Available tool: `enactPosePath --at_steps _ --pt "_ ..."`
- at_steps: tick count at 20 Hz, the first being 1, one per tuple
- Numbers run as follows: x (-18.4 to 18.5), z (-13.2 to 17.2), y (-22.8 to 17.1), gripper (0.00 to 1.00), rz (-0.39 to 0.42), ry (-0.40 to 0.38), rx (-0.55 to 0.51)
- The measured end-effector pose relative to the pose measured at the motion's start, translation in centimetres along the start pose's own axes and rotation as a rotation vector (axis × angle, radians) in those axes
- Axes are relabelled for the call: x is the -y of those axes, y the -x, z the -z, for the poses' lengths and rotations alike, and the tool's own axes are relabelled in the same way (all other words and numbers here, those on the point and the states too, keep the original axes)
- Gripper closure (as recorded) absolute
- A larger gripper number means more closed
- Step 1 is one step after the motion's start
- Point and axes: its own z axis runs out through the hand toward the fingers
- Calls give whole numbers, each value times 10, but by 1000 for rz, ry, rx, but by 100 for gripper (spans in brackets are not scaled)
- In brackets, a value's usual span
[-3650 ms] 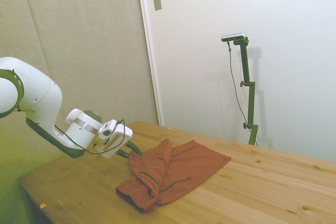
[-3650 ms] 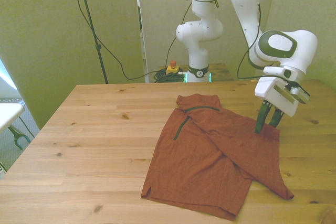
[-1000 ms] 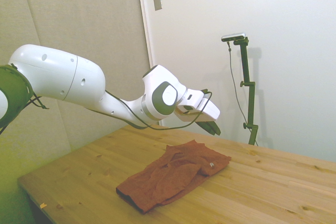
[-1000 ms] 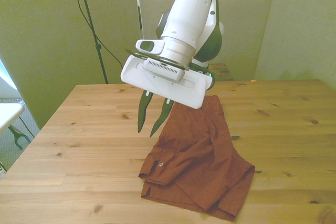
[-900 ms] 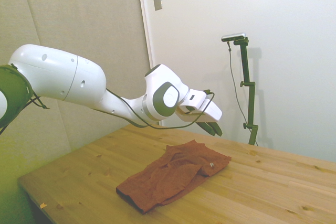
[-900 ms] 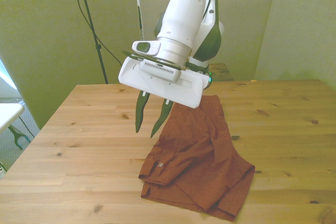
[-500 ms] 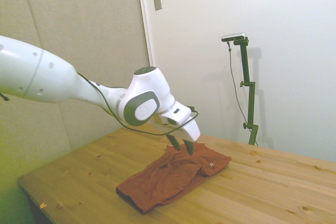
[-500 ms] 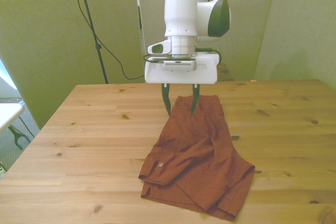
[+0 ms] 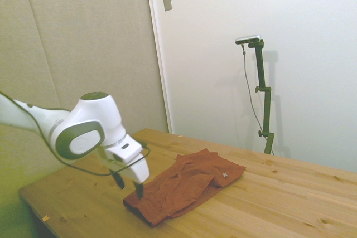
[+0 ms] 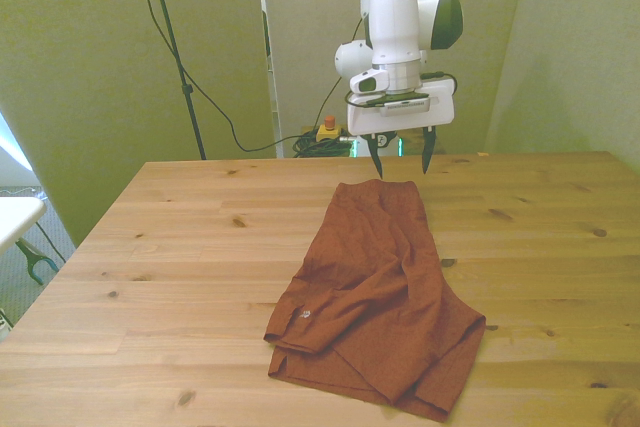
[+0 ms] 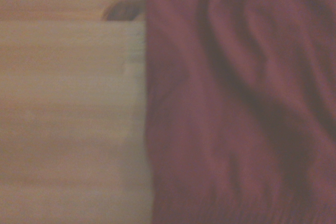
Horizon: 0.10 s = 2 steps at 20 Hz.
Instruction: Fold the shorts
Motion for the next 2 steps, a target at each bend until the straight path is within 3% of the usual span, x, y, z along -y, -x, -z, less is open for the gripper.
enactPosePath --at_steps 2 --pt "-9 13 24 0 24 12 22"
